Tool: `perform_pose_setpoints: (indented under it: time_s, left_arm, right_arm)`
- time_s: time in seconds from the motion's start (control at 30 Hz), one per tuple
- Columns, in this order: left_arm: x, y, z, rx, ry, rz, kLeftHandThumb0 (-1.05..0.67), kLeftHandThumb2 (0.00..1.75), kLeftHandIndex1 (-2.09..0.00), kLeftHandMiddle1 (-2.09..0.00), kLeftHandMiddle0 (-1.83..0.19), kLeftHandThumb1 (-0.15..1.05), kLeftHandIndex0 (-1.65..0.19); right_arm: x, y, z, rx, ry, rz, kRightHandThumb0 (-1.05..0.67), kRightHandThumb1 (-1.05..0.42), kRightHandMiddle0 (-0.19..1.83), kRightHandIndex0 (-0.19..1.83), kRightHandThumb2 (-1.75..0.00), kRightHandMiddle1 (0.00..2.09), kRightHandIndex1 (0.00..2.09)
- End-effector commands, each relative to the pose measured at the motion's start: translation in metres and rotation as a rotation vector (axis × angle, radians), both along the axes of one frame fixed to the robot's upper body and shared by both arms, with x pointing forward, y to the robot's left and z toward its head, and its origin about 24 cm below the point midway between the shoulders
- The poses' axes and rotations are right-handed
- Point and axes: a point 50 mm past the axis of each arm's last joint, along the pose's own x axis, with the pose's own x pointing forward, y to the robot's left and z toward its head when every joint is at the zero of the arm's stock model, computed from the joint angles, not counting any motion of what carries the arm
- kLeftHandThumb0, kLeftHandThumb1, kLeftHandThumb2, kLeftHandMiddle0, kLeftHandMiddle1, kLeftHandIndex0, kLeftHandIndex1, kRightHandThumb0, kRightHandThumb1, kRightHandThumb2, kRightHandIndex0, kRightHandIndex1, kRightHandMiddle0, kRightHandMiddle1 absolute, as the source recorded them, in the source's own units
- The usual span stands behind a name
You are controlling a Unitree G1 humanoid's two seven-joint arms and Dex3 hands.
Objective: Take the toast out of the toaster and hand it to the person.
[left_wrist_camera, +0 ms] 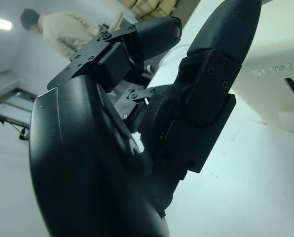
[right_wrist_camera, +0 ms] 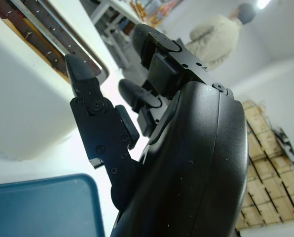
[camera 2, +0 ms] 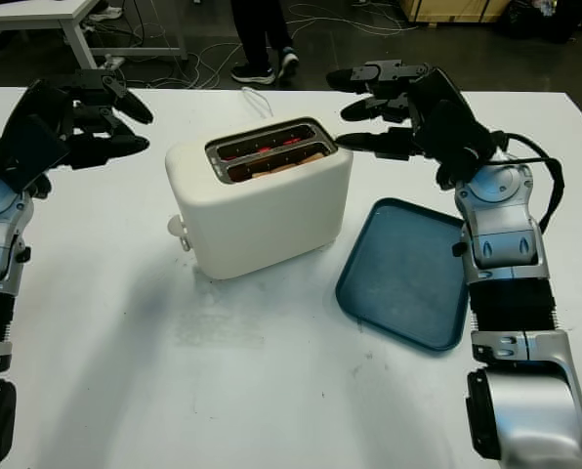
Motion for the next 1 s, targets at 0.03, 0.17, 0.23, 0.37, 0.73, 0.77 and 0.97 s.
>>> perform_pose_setpoints:
  time_s: [0.03,0.17,0.23,0.37,0.73,0.77,0.97]
  left_arm:
    - [-0.0026,0.0032,-0.0012,0.02,-0.001,0.002,-1.05,0.0,-1.03,-1.07,-0.85,0.79,-0.74]
    - [-0.0032,0.0033,-0.0008,0.019,-0.002,-0.001,-1.05,0.0,-1.02,-1.05,-0.86,0.79,-0.75]
    - [-0.0032,0.0032,-0.0006,0.03,-0.003,0.001,-1.05,0.0,-1.01,-1.05,-0.86,0.79,-0.76]
    - [-0.003,0.0026,-0.0002,0.033,-0.003,-0.001,-1.05,0.0,-1.01,-1.06,-0.86,0.79,-0.76]
    - [-0.0025,0.0013,-0.0002,0.006,-0.001,-0.016,-1.05,0.0,-1.0,-1.06,-0.85,0.76,-0.76]
    - [-0.0027,0.0013,-0.0002,0.007,-0.002,-0.013,-1.05,0.0,-1.0,-1.06,-0.85,0.76,-0.76]
    - [-0.0032,0.0024,-0.0003,0.009,-0.013,-0.013,-1.05,0.0,-0.99,-1.07,-0.85,0.76,-0.77]
  right_arm:
    - [-0.0011,0.0006,0.0038,0.016,-0.015,0.009,-0.19,-0.68,0.79,0.6,0.0,0.02,0.61]
    - [-0.0011,0.0007,0.0039,0.014,-0.015,0.011,-0.18,-0.68,0.79,0.59,0.0,0.02,0.61]
    - [-0.0009,0.0006,0.0039,0.015,-0.011,0.012,-0.19,-0.68,0.79,0.6,0.0,0.02,0.61]
    - [-0.0007,0.001,0.0042,0.015,-0.008,0.022,-0.15,-0.67,0.81,0.63,0.0,0.02,0.63]
    - [-0.0012,0.0013,0.0052,0.016,-0.004,0.026,-0.04,-0.67,0.8,0.59,0.0,0.02,0.65]
    - [-0.0011,0.0014,0.0052,0.017,-0.005,0.026,-0.04,-0.67,0.8,0.6,0.0,0.02,0.66]
    - [-0.0011,0.0021,0.0034,0.036,-0.023,0.022,-0.04,-0.67,0.83,0.63,0.0,0.03,0.7]
